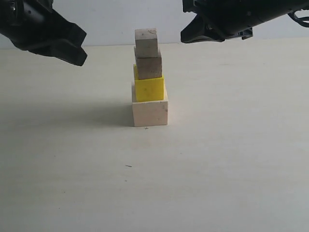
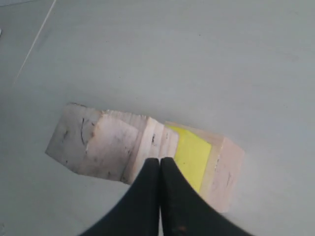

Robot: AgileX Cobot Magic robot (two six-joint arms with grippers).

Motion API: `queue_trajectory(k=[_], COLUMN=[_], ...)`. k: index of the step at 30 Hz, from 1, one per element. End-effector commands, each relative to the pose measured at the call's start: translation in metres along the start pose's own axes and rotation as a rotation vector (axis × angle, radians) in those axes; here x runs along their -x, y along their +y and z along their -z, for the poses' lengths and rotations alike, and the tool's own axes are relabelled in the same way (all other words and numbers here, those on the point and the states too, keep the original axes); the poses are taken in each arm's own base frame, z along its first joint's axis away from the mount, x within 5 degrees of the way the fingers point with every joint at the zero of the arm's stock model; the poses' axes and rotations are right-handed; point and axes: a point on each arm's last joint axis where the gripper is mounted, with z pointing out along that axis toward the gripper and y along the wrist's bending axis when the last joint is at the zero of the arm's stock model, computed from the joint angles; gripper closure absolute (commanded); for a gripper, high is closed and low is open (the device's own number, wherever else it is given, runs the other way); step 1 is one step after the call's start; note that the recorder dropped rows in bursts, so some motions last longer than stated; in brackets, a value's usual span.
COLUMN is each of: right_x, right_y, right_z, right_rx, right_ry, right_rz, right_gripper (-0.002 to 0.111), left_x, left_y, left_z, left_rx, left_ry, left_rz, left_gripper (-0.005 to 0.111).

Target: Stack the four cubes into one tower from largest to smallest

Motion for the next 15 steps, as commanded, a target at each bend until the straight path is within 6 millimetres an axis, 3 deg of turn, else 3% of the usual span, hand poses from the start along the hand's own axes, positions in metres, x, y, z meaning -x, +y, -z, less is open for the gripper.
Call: queue_trajectory(k=[1, 9, 15], right_x=[0.013, 0.018, 0.018], right_y=[-0.004, -0.013, -0.014], right_z=[-0.012, -0.043, -0.044], right_rx=[0.035, 0.146, 0.151], right_ry=[0.025, 0.087, 0.084], right_rz=[0.012, -0.027, -0.021], right_gripper=[0.108, 0.108, 0.108], left_x=[0.0, 0.001, 0.002], left_y=[-0.003, -0.003, -0.003], left_z=[0.003, 0.003, 0.003], left_rx=[-0.021, -0.03, -0.021], left_ry=[-0.014, -0.024, -0.035], left_rz=[0.003, 0.008, 0.004], left_gripper=[0.107, 0.107, 0.107])
